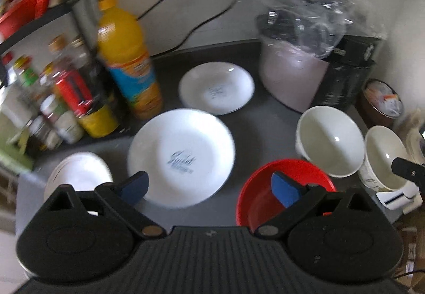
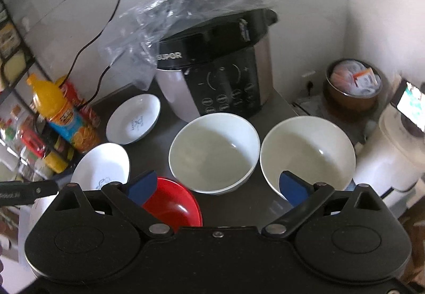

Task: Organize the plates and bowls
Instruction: 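Reach the right tool to the plain white bowl and grip its rim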

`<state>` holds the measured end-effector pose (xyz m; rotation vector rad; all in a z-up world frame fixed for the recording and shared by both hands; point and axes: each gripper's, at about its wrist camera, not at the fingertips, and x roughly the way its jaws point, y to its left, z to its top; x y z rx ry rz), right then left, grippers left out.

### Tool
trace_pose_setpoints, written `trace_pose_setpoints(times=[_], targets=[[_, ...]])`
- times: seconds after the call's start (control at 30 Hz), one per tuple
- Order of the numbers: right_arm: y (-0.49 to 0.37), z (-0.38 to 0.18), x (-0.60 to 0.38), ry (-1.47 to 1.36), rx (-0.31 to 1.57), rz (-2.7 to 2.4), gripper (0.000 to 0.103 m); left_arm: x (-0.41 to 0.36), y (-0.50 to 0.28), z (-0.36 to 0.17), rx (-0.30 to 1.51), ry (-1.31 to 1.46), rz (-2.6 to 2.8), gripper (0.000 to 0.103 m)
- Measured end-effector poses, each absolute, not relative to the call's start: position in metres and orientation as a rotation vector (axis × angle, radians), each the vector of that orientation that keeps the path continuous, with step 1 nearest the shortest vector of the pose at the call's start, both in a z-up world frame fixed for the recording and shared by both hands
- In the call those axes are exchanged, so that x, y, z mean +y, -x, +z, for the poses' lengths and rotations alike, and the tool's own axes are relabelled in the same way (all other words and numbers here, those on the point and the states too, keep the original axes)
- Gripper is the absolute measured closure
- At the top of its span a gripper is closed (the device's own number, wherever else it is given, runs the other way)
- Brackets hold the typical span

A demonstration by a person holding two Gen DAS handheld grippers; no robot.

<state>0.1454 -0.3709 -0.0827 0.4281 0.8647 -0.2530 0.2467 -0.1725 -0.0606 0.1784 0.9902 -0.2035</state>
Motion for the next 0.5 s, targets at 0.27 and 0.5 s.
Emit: trace_pose_setpoints(times=[0.27,0.5], targets=[[-0.145,-0.106,-0.371,-0.490,0.869,-0.300,0.022,-0.200,-0.274,-0.081,1.047,-0.184,-0.323,0.019],[-0.146,-0.125,-0.382,-0.555,0.859,-0.337,0.033,-0.232,-0.285,-0.094,1.061,-0.206,-0.407,0.033]])
